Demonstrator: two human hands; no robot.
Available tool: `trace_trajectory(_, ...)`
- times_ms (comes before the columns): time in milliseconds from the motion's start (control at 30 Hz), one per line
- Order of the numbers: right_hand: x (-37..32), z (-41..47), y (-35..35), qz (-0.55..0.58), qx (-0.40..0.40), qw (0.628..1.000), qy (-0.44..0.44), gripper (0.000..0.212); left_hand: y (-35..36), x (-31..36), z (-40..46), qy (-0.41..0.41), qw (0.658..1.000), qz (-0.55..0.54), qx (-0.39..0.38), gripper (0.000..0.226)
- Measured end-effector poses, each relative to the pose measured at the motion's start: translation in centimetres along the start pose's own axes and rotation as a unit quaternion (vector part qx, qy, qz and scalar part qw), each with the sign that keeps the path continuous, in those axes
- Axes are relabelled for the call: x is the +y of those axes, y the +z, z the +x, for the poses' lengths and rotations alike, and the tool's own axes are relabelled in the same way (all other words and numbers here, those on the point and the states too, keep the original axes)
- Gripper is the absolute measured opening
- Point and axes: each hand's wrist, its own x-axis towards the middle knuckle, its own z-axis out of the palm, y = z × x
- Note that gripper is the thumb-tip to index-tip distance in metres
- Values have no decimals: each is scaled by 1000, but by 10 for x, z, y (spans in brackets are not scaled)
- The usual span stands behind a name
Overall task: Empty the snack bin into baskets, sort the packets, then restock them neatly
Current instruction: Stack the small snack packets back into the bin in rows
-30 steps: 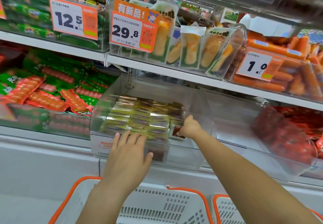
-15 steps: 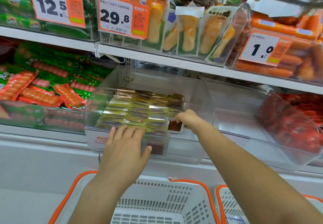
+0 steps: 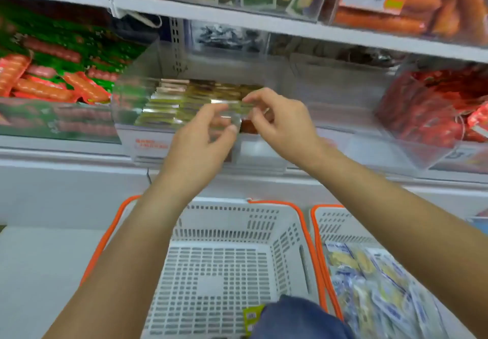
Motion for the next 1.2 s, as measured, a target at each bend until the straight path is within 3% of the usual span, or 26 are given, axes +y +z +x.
trace_trajectory(67, 3, -45, 2, -16, -46, 999, 2, 26, 18, 4, -12, -20, 997, -38, -58, 28)
trace_trajectory(133, 19, -91, 15, -27, -107, 993, 50, 30, 39, -6, -21, -34, 987, 18, -156, 26)
trace_trajectory(233, 52, -155, 46, -37, -236, 960, 146, 26, 77, -43, -38, -83, 920, 173, -341, 35)
trace_trajectory(367, 85, -224, 83, -3, -473, 855, 211, 32, 124, -126, -73, -141, 781, 309, -525, 43)
trace_trajectory(500, 103, -268, 126, -14, -631, 745, 215, 46, 160, -209, -117, -236, 698, 292, -610, 31)
trace_trajectory(667, 110, -294, 197, -46, -753, 639, 149, 44, 182, -282, -173, -315, 609, 295, -665, 56)
trace_trajectory(800, 105, -310, 234, -39, -770, 602, 206, 51, 190, -296, -197, -378, 605, 278, -643, 50)
trace_trajectory(900, 101, -325, 252, -68, -766, 603, 212, 49, 197, -296, -204, -423, 638, 235, -598, 40)
trace_trajectory(967, 103, -326, 260, -20, -744, 615, 259, 37, 197, -299, -200, -469, 653, 176, -569, 27)
trace_trajectory(1100, 116, -319, 270, 82, -677, 616, 394, 51, 182, -317, -185, -572, 698, 85, -423, 15)
trace_trajectory(1200, 122, -316, 269, 161, -643, 613, 429, 30, 171, -328, -181, -615, 700, 18, -363, 15)
